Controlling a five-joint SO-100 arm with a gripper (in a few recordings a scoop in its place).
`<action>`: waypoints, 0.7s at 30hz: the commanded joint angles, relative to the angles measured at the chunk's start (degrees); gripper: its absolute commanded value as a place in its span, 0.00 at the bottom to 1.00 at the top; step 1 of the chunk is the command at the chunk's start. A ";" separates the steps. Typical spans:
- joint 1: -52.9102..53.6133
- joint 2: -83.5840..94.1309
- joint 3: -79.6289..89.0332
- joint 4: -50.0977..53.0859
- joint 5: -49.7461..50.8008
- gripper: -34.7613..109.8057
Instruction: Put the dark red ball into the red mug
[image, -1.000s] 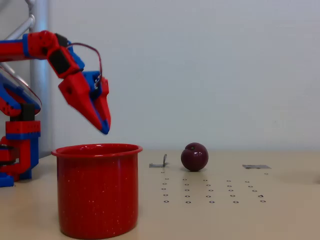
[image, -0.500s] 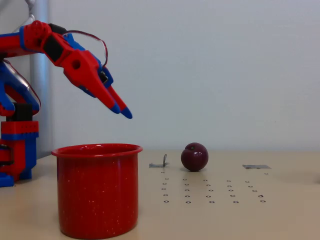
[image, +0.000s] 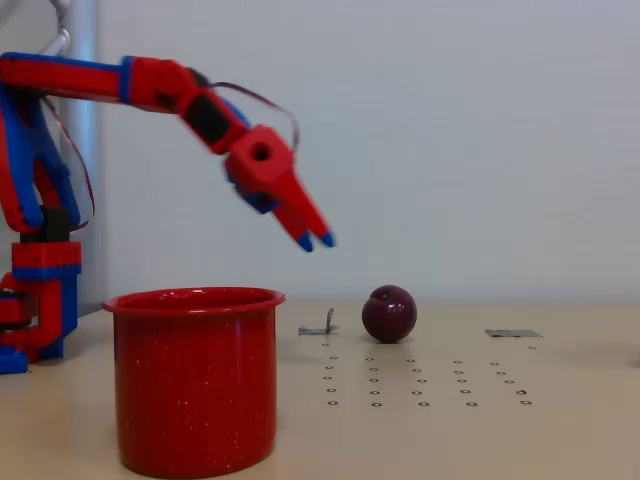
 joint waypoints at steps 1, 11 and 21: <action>-3.69 -0.70 -7.56 -1.49 1.41 0.57; -14.59 -7.56 -13.54 -2.99 2.20 0.57; -14.77 -14.24 -14.94 -11.95 -5.19 0.58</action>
